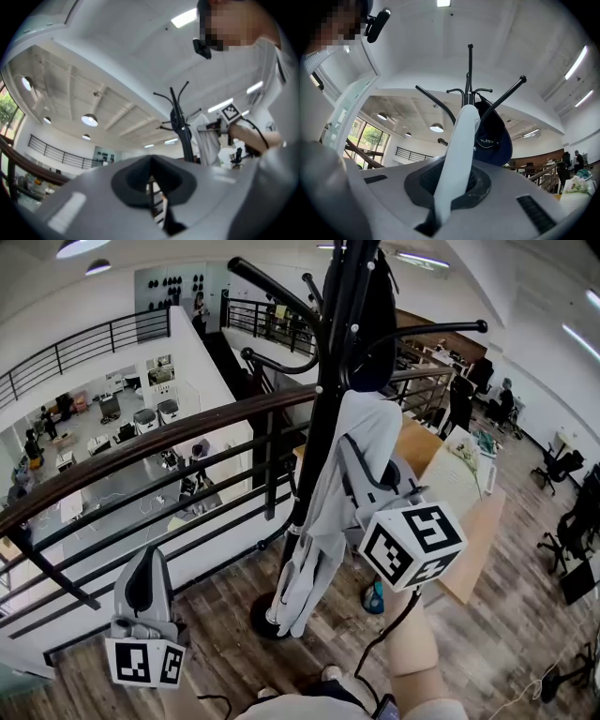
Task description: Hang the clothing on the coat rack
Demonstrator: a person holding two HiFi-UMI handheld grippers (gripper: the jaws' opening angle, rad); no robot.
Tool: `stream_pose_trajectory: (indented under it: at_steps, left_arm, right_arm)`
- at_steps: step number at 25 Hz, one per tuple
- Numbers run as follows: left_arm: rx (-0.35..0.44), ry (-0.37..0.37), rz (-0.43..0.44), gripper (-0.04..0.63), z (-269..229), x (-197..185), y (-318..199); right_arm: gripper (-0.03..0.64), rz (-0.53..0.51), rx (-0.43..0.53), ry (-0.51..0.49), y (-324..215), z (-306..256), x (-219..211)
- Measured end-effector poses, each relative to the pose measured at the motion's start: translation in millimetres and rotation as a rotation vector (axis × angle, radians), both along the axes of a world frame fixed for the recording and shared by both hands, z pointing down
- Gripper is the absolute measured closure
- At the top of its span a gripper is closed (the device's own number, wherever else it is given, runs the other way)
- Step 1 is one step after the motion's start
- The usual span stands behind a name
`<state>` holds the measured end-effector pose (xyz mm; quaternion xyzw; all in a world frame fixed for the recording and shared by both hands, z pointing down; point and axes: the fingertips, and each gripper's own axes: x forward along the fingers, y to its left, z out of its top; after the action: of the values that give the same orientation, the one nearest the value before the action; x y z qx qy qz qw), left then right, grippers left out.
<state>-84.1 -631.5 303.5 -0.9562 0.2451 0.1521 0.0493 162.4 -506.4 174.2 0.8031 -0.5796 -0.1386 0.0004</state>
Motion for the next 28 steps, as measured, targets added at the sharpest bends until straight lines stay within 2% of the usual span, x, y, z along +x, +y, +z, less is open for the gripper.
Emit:
stream_pose_trajectory:
  at_steps: [8,10,17,21,28]
  left_arm:
    - [-0.010,-0.027,0.028,0.589,6,5,4]
    - [-0.011,-0.035,0.035,0.589,7,9,6]
    - [-0.005,-0.038,0.038,0.589,6,11,11]
    - [0.001,-0.039,0.046,0.589,6,11,15]
    - [0.011,-0.034,0.058,0.589,0,32,46]
  right_arm:
    - [0.604,0.066,0.024,-0.009,13,11,9]
    - [0.586,0.074,0.031,-0.008,17,12,11]
    - [0.508,0.057,0.045,0.010,31,14,-6]
    - [0.494,0.048,0.052,0.024,40,17,-21]
    - [0.491,0.025,0.063,0.030,78,20,-23]
